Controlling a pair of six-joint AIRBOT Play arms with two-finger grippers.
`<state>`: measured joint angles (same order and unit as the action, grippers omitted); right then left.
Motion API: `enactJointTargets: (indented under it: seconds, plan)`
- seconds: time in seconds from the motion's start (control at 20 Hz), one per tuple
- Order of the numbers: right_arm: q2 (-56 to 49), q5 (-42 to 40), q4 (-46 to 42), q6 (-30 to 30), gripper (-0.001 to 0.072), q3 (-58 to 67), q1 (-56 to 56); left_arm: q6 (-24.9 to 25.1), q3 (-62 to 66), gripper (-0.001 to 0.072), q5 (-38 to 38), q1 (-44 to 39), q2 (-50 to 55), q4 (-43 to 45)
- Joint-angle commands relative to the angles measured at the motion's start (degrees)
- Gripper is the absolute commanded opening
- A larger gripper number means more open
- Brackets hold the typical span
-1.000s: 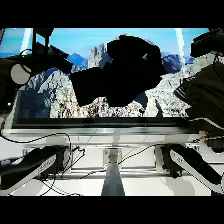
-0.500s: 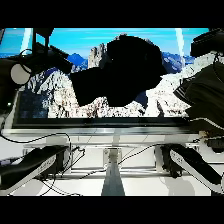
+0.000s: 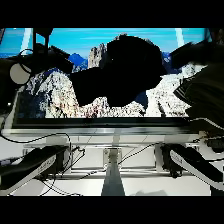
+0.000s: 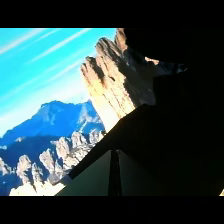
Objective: Fold the clothes and pants, and hang the long-sleeved shirts on hangers.
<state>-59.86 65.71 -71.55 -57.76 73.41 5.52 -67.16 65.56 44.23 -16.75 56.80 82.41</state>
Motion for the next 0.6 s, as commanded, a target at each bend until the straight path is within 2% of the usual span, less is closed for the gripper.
enactJointTargets:
  seconds: [0.0,0.05,0.1,0.2,0.25,0.5,0.55]
  plan:
    - [-3.13,1.88,1.25,17.97,0.0019,-11.06,11.47,0.02,0.00,0.0040,-0.02,0.07,-0.07,-2.08]
    - [-4.55,0.09,0.13,24.35,0.0038,-14.05,15.96,0.02,0.00,0.0040,-0.02,0.07,-0.07,-1.81]
    - [-5.99,-3.37,-1.16,28.74,0.0123,-16.31,20.06,0.02,0.00,0.0040,0.00,0.07,-0.07,-1.16]
    - [-8.68,-12.52,-3.89,31.82,0.0391,-18.99,26.45,0.02,0.00,0.0040,-0.04,0.09,-0.04,0.83]
    - [-10.19,-17.18,-4.96,31.93,0.0423,-19.67,29.00,0.02,-0.02,0.0040,-0.02,0.09,-0.04,2.05]
    - [-18.88,-31.87,-5.90,32.13,0.0423,-19.78,35.36,0.02,-0.02,0.0040,-0.04,0.09,-0.02,2.91]
    - [-20.39,-34.12,-5.88,33.70,0.0446,-19.76,35.60,0.02,-0.04,0.0040,-0.04,0.07,-0.02,2.91]
